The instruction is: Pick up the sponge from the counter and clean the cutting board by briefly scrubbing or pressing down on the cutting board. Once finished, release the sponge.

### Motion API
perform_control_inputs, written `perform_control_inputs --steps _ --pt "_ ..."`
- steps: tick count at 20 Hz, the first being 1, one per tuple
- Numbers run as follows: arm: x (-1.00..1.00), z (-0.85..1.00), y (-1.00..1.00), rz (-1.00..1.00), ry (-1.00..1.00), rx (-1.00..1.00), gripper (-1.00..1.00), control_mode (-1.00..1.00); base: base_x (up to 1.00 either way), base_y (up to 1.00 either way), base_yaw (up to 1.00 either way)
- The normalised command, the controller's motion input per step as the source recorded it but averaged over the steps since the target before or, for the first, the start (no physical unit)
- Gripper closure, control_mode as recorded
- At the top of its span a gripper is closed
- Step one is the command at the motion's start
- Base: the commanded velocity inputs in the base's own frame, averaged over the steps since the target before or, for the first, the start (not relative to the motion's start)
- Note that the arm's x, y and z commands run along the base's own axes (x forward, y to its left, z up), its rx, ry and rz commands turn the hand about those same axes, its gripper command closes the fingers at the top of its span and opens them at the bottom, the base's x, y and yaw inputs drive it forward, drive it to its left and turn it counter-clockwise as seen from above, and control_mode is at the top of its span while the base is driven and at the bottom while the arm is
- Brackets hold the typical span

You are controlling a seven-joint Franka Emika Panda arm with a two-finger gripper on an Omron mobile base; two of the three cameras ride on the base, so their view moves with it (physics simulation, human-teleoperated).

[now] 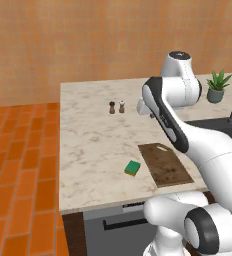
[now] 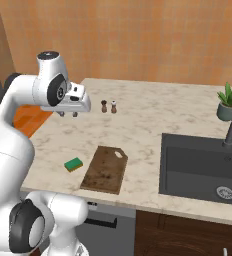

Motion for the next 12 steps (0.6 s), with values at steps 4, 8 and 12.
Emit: perform_control_inputs --steps 4,8,12 --pt "-0.27 -0.06 0.00 0.00 0.01 0.00 -1.00 -1.00 0.00 0.00 0.00" --pt "-0.54 -0.21 0.01 -0.01 0.08 -0.01 -1.00 -1.00 0.00 0.00 0.00" --pt "-0.19 -0.51 0.06 -0.28 0.04 0.20 -1.00 -1.00 0.00 0.00 0.00"
